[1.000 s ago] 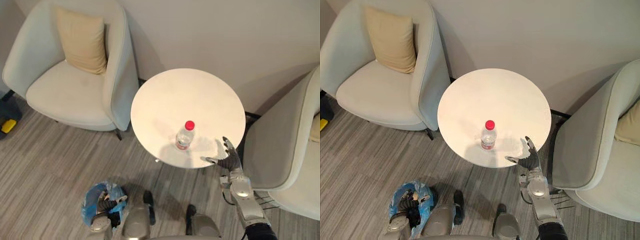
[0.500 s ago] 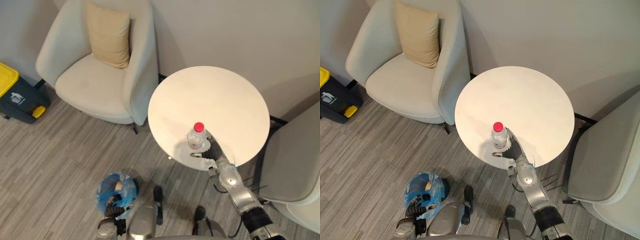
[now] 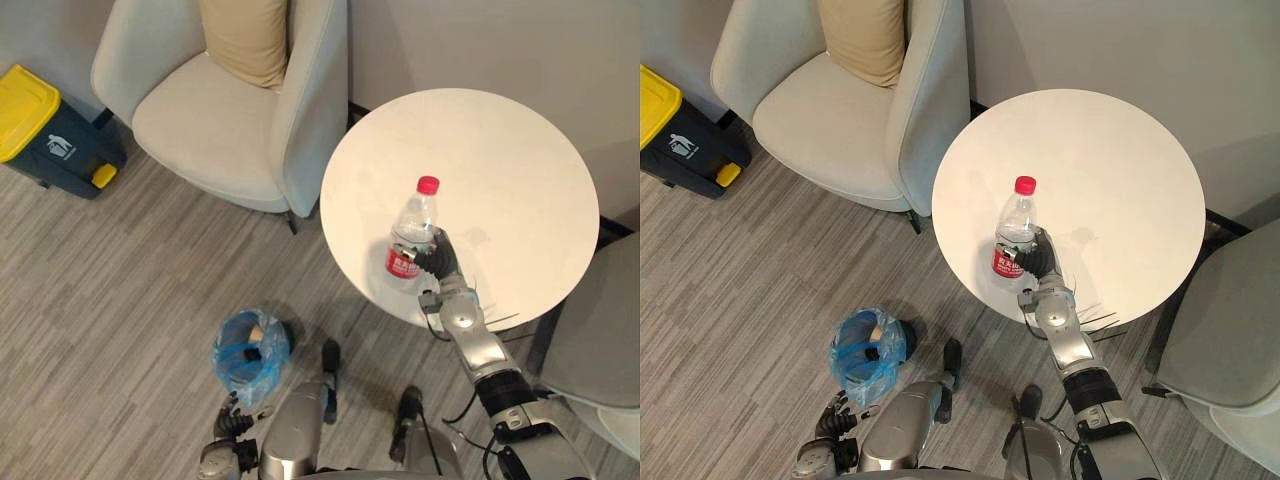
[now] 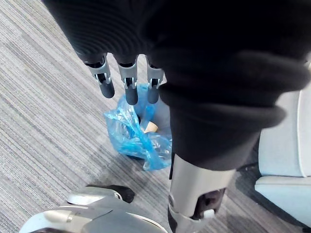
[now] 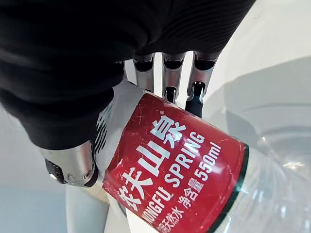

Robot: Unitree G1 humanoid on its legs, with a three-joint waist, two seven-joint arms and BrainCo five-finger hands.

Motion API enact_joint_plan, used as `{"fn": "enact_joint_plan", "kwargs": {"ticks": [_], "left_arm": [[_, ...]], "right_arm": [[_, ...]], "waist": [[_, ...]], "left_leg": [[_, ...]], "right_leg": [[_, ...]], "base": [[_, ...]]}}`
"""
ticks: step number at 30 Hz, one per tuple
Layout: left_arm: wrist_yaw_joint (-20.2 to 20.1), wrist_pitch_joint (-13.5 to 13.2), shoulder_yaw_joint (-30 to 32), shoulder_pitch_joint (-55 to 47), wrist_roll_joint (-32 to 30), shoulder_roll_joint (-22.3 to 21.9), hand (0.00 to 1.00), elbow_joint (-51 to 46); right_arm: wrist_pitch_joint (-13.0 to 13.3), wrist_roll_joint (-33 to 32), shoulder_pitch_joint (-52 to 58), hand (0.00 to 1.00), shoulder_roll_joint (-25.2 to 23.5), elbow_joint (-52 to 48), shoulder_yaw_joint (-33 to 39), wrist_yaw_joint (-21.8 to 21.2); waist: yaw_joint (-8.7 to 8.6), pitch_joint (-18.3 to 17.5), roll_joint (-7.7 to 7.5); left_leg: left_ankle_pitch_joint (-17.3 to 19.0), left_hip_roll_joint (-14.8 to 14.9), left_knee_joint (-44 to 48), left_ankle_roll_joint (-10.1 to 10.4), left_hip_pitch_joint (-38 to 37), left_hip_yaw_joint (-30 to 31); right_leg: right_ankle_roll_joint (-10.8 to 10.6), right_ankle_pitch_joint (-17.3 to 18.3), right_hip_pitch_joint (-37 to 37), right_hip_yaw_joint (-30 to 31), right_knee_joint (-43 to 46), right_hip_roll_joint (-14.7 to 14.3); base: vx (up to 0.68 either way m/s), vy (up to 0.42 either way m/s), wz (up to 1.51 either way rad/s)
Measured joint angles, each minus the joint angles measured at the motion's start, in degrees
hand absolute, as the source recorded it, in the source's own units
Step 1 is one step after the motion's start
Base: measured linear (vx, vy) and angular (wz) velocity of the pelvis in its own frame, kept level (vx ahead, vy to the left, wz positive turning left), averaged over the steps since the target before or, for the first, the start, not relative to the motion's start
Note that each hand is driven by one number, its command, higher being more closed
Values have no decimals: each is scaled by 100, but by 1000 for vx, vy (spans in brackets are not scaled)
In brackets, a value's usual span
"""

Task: Gather rubbish on tea table into small bin, then transfer packed bag to large trash can.

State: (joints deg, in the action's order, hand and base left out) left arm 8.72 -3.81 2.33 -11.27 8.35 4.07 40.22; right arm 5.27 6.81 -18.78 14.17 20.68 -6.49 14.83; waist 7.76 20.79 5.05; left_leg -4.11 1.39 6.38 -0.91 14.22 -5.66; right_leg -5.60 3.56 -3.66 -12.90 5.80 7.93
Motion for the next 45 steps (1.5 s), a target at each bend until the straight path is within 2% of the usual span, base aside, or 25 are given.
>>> {"fn": "enact_joint_plan", "kwargs": {"ticks": [6, 10, 13, 17, 19, 20, 21, 22, 23, 24, 25, 26, 27, 30, 31, 32, 33, 34, 35, 36, 38, 41, 42, 44, 45], "left_arm": [[-11, -34, 17, 15, -2, 3, 0, -429], [-104, -34, 15, 98, -1, 14, 0, -572], [-105, -34, 14, 118, -2, 17, 0, -634], [-97, -33, 51, 4, 3, -75, 0, -759], [-110, -32, -73, -4, 11, -161, 0, -850], [-116, -28, -83, 22, 11, -191, 0, -877], [-119, -9, -86, 67, 9, -228, 0, -864], [-130, 25, -97, 114, 5, -223, 0, -774], [-126, 31, -98, 157, 0, -224, 0, -738], [-127, 35, -120, 157, -5, -224, 0, -737], [-124, 37, -226, 192, -18, -220, 0, -699], [-127, 37, -376, 326, -53, -227, 0, -594], [-127, 38, -432, 385, -72, -204, 0, -552], [-111, 78, -516, 516, -230, -75, 0, -455], [-111, 77, -514, 484, -236, -66, 0, -469], [-110, 76, -514, 443, -242, -24, 0, -466], [-110, 86, -514, 429, -243, -2, 0, -462], [-110, 93, -517, 357, -253, 19, 0, -460], [-107, 104, -518, 249, -258, 41, 0, -465], [-101, 112, -516, 224, -260, 81, 0, -467], [-64, 122, -502, 77, -257, 191, 0, -467], [36, 125, -437, 36, -239, 288, 0, -479], [36, 123, -425, 77, -232, 287, 0, -472], [29, 98, -438, 135, -226, 257, 0, -475], [29, 83, -434, 117, -228, 233, 0, -467]], "right_arm": [[76, -35, 621, 100, -77, -1240, 282, -17], [108, -71, 1235, 100, -269, -1837, 502, -59], [108, -51, 1557, 100, -320, -2011, 521, -91], [123, -45, 1750, 100, -495, -2241, 569, -59], [105, 2, 1809, 100, -506, -2245, 837, 28], [108, 9, 1798, 100, -557, -2248, 911, 50], [107, 25, 1733, 100, -581, -2234, 1025, 85], [108, 50, 1678, 100, -582, -2175, 1106, 162], [99, 50, 1677, 100, -583, -2076, 1148, 234], [89, 54, 1679, 100, -579, -2026, 1148, 262], [58, 59, 1674, 100, -537, -1915, 1171, 298], [33, 63, 1648, 100, -454, -1831, 1276, 322], [31, 65, 1604, 100, -446, -1750, 1299, 354], [-134, 65, 1520, 100, -529, -1514, 1182, 367], [-140, 66, 1506, 100, -533, -1503, 1043, 360], [-137, 68, 1446, 100, -580, -1434, 919, 348], [-139, 68, 1428, 100, -614, -1386, 888, 347], [-146, 69, 1399, 100, -654, -1256, 820, 295], [-171, 70, 1453, 100, -669, -1172, 763, 242], [-174, 80, 1494, 100, -691, -1128, 734, 227], [-187, 210, 1590, 100, -715, -1090, 585, 171], [-180, 256, 1615, 100, -684, -1106, 588, 114], [-181, 255, 1733, 100, -637, -1180, 634, 113], [-182, 256, 1958, 100, -547, -1367, 634, 89], [-181, 258, 2110, 100, -480, -1553, 633, 6]], "waist": [[-104, 59, -98], [-372, 125, -212], [-364, 123, -278], [-362, 96, -211], [-288, 67, -189], [-308, 31, -219], [-339, 18, -215], [-409, -4, -204], [-438, -89, -193], [-488, -151, -183], [-597, -280, -100], [-671, -368, 15], [-686, -388, 30], [-595, -467, -149], [-527, -475, -144], [-532, -468, -194], [-532, -464, -259], [-534, -467, -319], [-565, -465, -332], [-614, -469, -334], [-675, -468, -408], [-695, -489, -461], [-725, -459, -412], [-791, -454, -417], [-851, -461, -440]], "left_leg": [[27, 48, -3, 18, -143, -112], [98, -71, 238, 63, -44, 288], [20, -198, 241, 159, -4, 661], [-502, -183, -53, 309, 114, 1128], [-1264, -158, -465, 383, 153, 738], [-941, -122, -264, 168, 223, 341], [-212, 34, 676, -382, 411, -424], [513, 278, 1688, -548, 463, -1069], [996, 604, 2193, -379, 304, -1472], [1139, 746, 2283, -286, 212, -1563], [1299, 1010, 2175, -54, -46, -1678], [1375, 1007, 1727, 376, -285, -1544], [1402, 942, 1603, 368, -347, -1487], [1397, 662, 1713, 312, -369, -1400], [1499, 605, 1776, 165, -436, -1399], [1723, 495, 1788, 79, -503, -1382], [1818, 416, 1814, 87, -518, -1378], [1939, 262, 1815, 67, -576, -1325], [1963, 169, 1767, 24, -685, -1240], [1968, 153, 1754, 15, -724, -1171], [1966, 111, 1619, 8, -857, -968], [1809, -90, 1344, -44, -892, -461], [1809, -177, 1339, -37, -875, -111], [1814, -345, 1367, 13, -866, 242], [1898, -492, 1552, 82, -755, 556]], "right_leg": [[52, -30, 51, 213, 22, -49], [112, 653, -179, 370, 1098, 34], [111, 1006, -198, 508, 1429, 7], [221, 1020, -152, 81, 1413, -192], [394, 876, -36, -336, 1259, -125], [418, 835, -36, -478, 1169, -70], [401, 808, -13, -653, 1137, -5], [387, 791, 52, -886, 1137, 122], [371, 781, 80, -1020, 1172, 239], [345, 766, 102, -1096, 1178, 268], [275, 726, 185, -1295, 1146, 318], [155, 666, 292, -1470, 1074, 335], [100, 636, 318, -1521, 1050, 358], [-28, 563, 478, -1536, 1090, 601], [-42, 572, 519, -1526, 1215, 675], [-193, 706, 502, -1522, 1534, 854], [-214, 799, 458, -1497, 1721, 982], [-60, 845, 213, -1349, 2396, 1256], [373, 630, -204, -938, 3308, 1424], [387, 636, -429, -640, 3656, 1389], [186, 873, -817, -141, 3939, 1093], [120, 927, -1375, 202, 2930, 504], [-79, 759, -1467, 581, 2166, 210], [-89, 511, -1495, 963, 1718, 108], [34, 326, -1553, 1228, 1724, 153]], "base": [[-11, -4, -13], [-57, -48, 46], [-57, -106, 85], [-45, -121, 78], [-111, -82, 98], [-138, -4, 82], [-92, -9, 86], [-140, 29, 97], [-86, 17, 85], [-34, 89, 81], [15, 124, 94], [21, 176, 92], [6, 276, 81], [-20, 232, 37], [-49, 166, 13], [-65, 164, 13], [-88, 137, 17], [-67, 123, 28], [-39, 117, 32], [3, 102, 46], [37, 41, 42], [98, 0, 64], [134, -40, 92], [212, -124, 146], [238, -195, 166]]}}
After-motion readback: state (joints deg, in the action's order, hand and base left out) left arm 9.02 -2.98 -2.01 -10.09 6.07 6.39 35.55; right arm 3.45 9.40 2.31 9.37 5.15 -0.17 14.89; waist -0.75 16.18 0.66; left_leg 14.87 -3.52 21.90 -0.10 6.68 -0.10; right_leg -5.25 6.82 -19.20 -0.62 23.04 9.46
